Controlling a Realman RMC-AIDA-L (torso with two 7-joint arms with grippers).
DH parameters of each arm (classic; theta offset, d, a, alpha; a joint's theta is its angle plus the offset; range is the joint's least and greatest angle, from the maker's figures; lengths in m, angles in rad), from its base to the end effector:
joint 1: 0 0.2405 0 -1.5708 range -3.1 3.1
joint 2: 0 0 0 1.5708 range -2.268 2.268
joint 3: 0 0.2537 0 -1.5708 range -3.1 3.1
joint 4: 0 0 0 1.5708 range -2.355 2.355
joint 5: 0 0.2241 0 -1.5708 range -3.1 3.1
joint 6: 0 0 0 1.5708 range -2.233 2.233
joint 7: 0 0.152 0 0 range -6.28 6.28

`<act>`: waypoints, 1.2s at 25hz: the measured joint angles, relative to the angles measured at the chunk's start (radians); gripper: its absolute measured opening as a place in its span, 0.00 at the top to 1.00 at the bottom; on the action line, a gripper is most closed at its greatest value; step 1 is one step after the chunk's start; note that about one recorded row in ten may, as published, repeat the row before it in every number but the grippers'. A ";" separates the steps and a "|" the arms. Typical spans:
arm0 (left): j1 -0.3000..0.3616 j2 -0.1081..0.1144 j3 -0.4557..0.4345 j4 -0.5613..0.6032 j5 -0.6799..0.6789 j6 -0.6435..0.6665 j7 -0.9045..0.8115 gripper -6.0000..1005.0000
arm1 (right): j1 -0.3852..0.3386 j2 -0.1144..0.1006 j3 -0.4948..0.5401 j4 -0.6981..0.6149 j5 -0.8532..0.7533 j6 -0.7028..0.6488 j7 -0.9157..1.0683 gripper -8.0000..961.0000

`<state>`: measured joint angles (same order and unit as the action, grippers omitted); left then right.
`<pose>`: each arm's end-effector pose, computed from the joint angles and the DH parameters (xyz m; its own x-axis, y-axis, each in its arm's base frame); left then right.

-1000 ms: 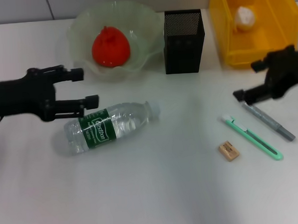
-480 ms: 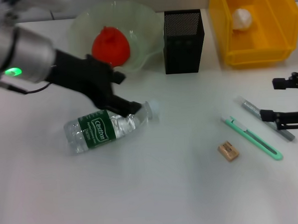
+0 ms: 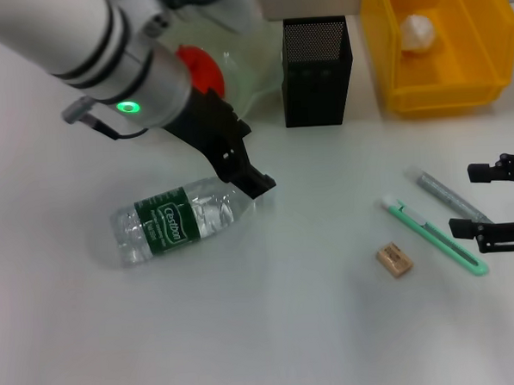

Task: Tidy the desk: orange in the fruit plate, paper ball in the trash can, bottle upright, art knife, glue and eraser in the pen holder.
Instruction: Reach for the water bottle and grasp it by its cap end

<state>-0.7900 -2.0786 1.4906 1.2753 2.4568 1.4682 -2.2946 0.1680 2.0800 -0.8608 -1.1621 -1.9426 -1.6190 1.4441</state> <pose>-0.0970 0.3851 -0.0409 0.9390 0.2231 -0.2617 0.1544 -0.9535 -0.2589 0.3022 0.2809 0.0572 0.8959 -0.2767 -0.3476 -0.3939 -0.8566 -0.3332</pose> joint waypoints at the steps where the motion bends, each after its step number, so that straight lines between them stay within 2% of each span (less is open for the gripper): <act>1: -0.011 -0.001 0.022 -0.024 0.013 -0.018 -0.006 0.19 | 0.002 0.000 -0.001 0.004 0.000 0.000 -0.007 0.12; 4: -0.029 -0.001 0.058 -0.067 0.029 -0.055 -0.013 0.19 | 0.006 0.003 -0.008 0.007 0.001 0.006 -0.015 0.12; 6: -0.053 -0.001 0.108 -0.139 0.036 -0.118 -0.014 0.20 | 0.007 0.003 -0.007 0.008 0.001 0.007 -0.015 0.12; 15: -0.063 -0.001 0.210 -0.236 0.038 -0.263 -0.018 0.20 | 0.032 0.005 -0.001 0.010 0.004 0.007 -0.010 0.12; 21: -0.063 -0.001 0.215 -0.244 0.038 -0.279 -0.018 0.21 | 0.045 0.006 0.000 0.010 0.006 0.007 -0.008 0.12; 23: -0.069 -0.001 0.269 -0.273 0.039 -0.308 -0.018 0.21 | 0.049 0.006 -0.004 0.011 0.006 0.007 -0.008 0.12; 30: -0.070 -0.001 0.293 -0.286 0.039 -0.320 -0.017 0.22 | 0.067 0.006 -0.009 0.033 0.007 0.004 0.000 0.12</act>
<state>-0.8596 -2.0801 1.7839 0.9891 2.4957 1.1487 -2.3118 0.2353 2.0862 -0.8693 -1.1295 -1.9358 -1.6148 1.4445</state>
